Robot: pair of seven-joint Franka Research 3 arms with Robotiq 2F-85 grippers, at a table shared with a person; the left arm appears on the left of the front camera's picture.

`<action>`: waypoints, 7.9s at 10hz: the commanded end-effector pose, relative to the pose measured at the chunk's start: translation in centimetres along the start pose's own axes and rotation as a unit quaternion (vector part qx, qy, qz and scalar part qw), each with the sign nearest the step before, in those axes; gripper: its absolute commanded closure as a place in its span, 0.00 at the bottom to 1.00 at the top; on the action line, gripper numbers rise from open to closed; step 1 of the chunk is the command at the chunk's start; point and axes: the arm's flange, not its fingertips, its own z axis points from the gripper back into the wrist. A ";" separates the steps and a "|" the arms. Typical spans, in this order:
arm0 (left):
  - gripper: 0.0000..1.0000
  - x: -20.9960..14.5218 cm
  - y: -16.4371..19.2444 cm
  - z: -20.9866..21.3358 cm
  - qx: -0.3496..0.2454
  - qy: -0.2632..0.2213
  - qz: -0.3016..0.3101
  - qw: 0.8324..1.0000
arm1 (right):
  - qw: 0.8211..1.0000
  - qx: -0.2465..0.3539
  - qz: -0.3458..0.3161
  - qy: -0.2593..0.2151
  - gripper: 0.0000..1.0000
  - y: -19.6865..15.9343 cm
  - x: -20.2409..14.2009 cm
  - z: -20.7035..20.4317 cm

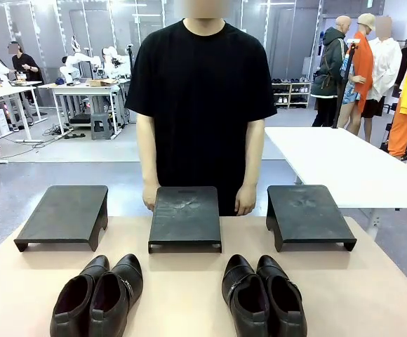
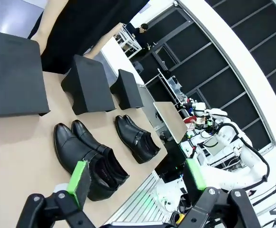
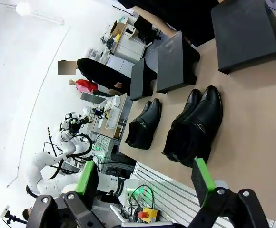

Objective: Place the shoes on the stand as instructed by the person.
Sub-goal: Pick up one pair of Shoes and place it on the Shoes Stand indicated by the person.

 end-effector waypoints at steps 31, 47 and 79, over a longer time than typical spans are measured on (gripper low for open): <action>0.00 0.1 0.0 0.2 -0.010 0.001 -0.007 1.000 | 0.845 -0.438 -0.076 0.297 0.00 5.3 -1.7 -38.7; 0.00 0.1 0.0 0.2 -0.010 0.001 -0.007 1.000 | 0.776 -0.522 0.003 0.354 0.41 -1.1 -9.0 -48.5; 0.00 0.1 0.0 0.2 -0.010 0.001 -0.007 1.000 | 0.840 -0.512 0.119 0.137 1.00 -2.3 22.0 -38.6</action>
